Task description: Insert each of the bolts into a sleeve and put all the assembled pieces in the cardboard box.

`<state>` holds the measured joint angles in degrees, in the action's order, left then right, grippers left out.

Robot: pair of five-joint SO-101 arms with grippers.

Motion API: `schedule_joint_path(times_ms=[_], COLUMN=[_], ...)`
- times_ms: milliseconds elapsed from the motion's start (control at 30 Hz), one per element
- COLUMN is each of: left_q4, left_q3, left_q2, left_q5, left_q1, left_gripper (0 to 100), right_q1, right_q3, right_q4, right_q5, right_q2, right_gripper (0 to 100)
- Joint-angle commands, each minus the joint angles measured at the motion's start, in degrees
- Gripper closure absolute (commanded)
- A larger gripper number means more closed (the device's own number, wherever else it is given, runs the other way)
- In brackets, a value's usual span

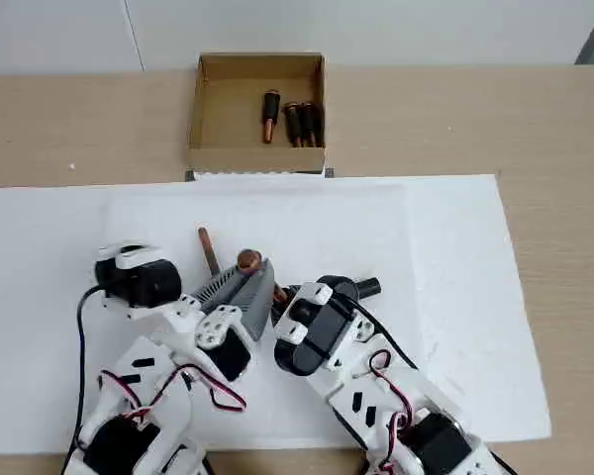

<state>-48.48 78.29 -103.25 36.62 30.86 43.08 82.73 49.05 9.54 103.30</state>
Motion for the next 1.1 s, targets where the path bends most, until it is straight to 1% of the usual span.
schedule_joint_path(times_ms=[0,67,200,267,367,433,567,867,933,1033,1067], left_q4=[-1.14,-1.67,-2.55,-3.43,-5.1,-5.8,-5.98,-6.07,-5.98,-5.63,-5.8], left_q3=[-0.48,-0.4,-0.31,-0.31,-0.66,-0.75,-2.77,-6.73,-7.43,-8.57,-8.57], left_q2=[-0.35,-0.35,-0.35,-0.35,-0.35,-0.35,-0.35,-0.35,-0.35,-0.35,-0.53], left_q5=[0.0,-1.58,-4.04,-5.1,-6.24,-6.95,-7.03,-7.74,-7.82,-9.67,-11.43], left_q1=[3.87,4.48,3.6,2.81,1.14,-0.09,-1.85,-2.11,-3.08,-6.95,-8.35], left_gripper=[100,100,99,95,84,82,82,82,87,100,99], right_q1=[0.57,0.57,0.57,0.57,0.57,0.57,0.57,0.48,0.4,0.22,0.04], right_q3=[-1.76,-1.76,-1.76,-1.76,-1.76,-1.76,-1.67,-1.67,-2.02,-3.25,-3.25], right_q4=[-1.54,-1.54,-1.54,-1.54,-1.54,-1.54,-1.45,-1.45,-1.36,-1.01,-1.01], right_q5=[0.62,0.62,0.62,0.62,0.62,0.62,0.62,0.62,0.62,0.44,0.44], right_q2=[0.48,0.48,0.48,0.48,0.48,0.48,0.48,0.48,0.48,0.48,0.48], right_gripper=[99.6,99.6,99.6,99.6,99.6,99.6,99.6,99.6,99.6,99.6,99.6])
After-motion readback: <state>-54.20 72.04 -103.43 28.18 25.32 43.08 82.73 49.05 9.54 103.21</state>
